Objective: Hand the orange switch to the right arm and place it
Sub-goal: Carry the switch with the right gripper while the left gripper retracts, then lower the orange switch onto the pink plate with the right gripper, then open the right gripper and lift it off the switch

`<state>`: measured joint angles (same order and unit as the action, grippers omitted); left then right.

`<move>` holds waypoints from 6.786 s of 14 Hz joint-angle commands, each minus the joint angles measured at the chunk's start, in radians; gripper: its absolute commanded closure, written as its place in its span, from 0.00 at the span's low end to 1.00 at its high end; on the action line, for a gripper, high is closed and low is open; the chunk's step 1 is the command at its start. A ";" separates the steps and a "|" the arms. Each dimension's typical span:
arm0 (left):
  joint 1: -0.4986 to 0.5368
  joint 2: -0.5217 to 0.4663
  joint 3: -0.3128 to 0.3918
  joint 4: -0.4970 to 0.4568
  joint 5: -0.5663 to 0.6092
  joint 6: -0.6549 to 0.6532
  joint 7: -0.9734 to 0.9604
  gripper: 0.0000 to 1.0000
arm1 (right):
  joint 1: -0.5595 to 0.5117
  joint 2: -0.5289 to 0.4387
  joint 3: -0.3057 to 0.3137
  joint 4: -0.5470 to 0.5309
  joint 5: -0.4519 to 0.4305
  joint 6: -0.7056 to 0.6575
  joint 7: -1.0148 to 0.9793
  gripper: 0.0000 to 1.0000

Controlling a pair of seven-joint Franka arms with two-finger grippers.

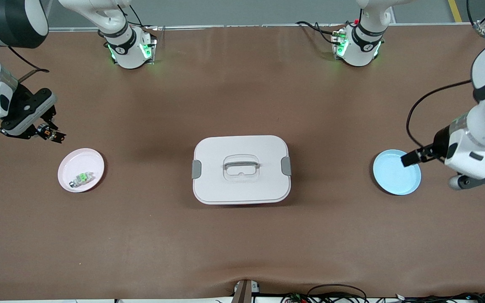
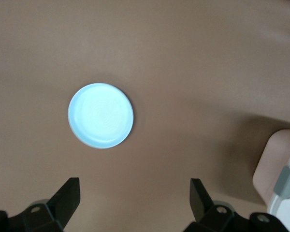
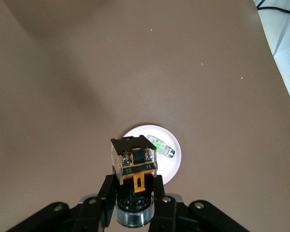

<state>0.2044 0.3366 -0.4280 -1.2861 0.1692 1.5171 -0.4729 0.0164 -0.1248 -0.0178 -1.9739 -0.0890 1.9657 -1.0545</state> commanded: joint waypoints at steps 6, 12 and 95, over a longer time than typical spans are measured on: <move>-0.002 -0.209 0.082 -0.145 -0.048 -0.060 0.135 0.00 | -0.096 -0.013 0.019 -0.137 -0.067 0.123 -0.157 0.96; -0.164 -0.304 0.302 -0.278 -0.089 0.028 0.256 0.00 | -0.162 -0.012 0.019 -0.226 -0.067 0.234 -0.271 0.96; -0.175 -0.390 0.318 -0.325 -0.161 -0.012 0.300 0.00 | -0.228 0.321 0.029 0.026 0.031 0.337 -0.032 0.00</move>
<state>0.0279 -0.0407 -0.1092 -1.6065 -0.0106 1.5135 -0.1928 -0.2169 0.1839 0.0053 -1.9887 -0.0687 2.3233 -1.1464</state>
